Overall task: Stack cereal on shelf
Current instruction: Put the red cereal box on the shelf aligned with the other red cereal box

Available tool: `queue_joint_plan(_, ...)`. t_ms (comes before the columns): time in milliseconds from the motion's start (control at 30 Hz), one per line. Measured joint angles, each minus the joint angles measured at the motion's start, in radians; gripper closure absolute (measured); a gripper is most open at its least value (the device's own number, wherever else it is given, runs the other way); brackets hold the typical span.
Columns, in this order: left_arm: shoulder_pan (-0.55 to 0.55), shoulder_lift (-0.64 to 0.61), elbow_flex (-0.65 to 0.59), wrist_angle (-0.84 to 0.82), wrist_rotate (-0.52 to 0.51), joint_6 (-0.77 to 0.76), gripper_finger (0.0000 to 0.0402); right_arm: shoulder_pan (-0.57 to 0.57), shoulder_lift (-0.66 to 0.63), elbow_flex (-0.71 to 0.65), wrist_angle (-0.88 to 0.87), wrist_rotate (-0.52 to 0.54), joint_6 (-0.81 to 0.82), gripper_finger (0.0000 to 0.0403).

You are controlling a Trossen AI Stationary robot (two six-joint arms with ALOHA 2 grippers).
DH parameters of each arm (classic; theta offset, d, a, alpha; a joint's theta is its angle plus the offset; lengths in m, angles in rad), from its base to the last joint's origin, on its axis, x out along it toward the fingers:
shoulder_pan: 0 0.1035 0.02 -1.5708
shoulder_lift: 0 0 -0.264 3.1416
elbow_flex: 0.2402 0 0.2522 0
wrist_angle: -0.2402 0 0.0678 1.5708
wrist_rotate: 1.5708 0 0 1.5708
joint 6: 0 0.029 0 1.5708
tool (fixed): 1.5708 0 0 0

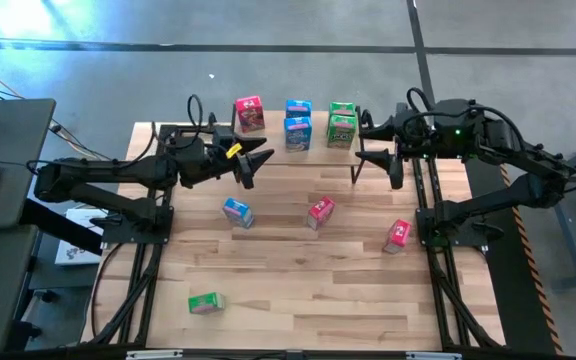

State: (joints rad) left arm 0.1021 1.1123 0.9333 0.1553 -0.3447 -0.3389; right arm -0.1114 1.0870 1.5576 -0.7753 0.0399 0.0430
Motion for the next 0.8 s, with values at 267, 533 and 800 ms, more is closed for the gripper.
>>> queue_joint_plan(267,0.001,-0.049,0.000,-0.001,0.000,0.046,0.0185,0.029,0.024,0.000,0.013,-0.046,-0.072,0.0187)
queue_joint_plan(533,0.001,-0.087,0.000,-0.034,0.000,0.104,0.0185,0.069,0.104,0.000,-0.003,-0.018,-0.067,0.0183)
queue_joint_plan(800,0.001,-0.117,0.000,-0.127,0.001,0.107,0.0185,0.068,0.161,0.000,-0.048,-0.019,-0.042,0.0167)
